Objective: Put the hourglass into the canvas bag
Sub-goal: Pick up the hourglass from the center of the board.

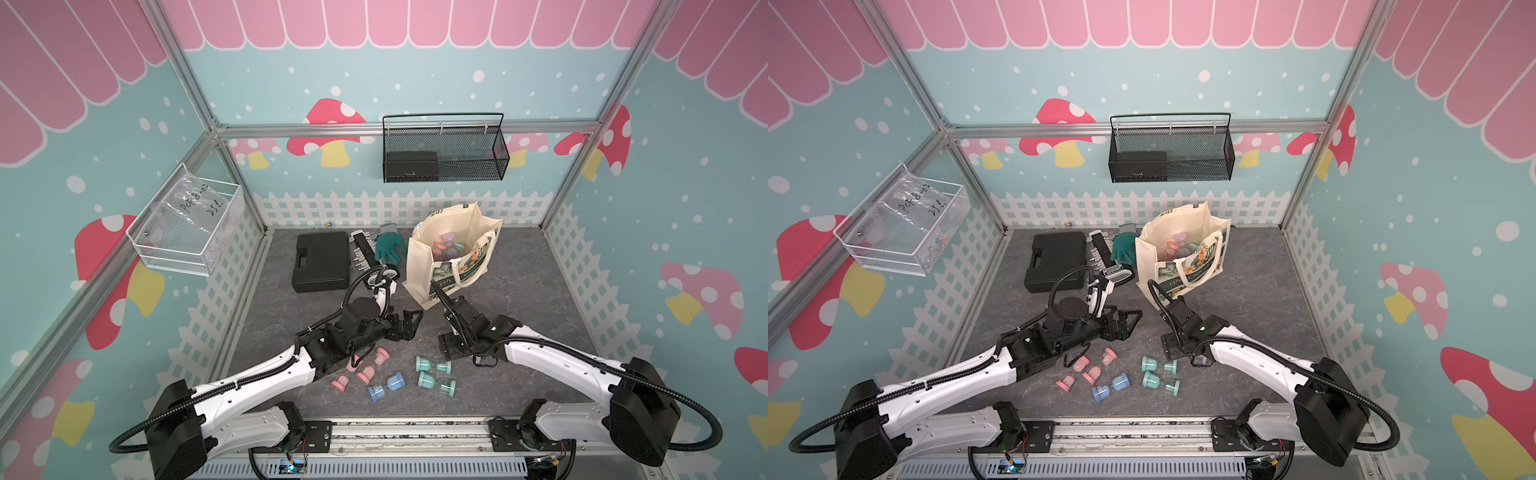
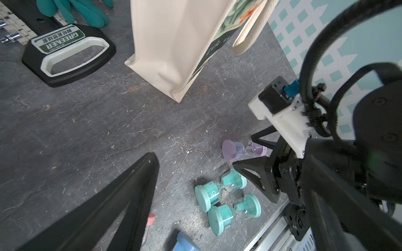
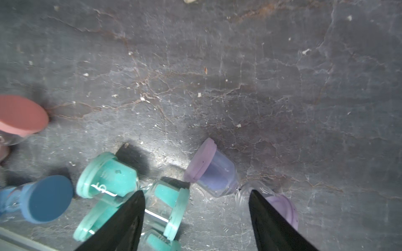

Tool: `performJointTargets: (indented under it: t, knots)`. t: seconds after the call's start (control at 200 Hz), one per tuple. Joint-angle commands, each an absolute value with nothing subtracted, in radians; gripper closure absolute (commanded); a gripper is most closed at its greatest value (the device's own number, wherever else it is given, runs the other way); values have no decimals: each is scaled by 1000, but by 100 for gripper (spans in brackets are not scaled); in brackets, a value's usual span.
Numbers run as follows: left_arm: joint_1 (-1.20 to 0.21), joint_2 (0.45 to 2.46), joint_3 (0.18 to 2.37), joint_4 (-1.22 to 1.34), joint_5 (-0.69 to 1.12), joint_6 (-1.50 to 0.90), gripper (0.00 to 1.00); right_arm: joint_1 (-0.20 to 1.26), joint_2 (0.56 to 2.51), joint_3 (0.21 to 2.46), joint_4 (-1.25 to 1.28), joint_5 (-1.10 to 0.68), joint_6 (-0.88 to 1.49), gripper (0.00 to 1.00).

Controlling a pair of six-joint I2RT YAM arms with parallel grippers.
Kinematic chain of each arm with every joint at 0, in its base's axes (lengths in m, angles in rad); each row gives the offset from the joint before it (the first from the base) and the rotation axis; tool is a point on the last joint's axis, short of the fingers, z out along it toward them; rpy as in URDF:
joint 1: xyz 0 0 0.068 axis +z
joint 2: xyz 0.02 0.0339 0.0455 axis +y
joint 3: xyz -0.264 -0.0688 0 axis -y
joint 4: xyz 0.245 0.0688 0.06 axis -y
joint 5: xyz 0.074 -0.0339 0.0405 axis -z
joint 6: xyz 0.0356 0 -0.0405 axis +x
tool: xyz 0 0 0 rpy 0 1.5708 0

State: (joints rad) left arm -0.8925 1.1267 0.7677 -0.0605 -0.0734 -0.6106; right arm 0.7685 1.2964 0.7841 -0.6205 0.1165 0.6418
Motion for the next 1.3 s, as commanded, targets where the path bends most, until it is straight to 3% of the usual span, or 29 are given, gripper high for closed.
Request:
performJointTargets:
  t: [0.0, 0.625, 1.296]
  knots:
    - [-897, 1124, 769, -34, -91, -626, 1, 782, 1328, 764, -619, 173, 682, 22]
    - [-897, 1120, 775, -47, -113, -607, 1, 761, 1504, 821, -628, 396, 661, 16]
    - [-897, 1161, 813, -50, -107, -588, 1, 514, 1479, 733, -443, 284, 534, 32]
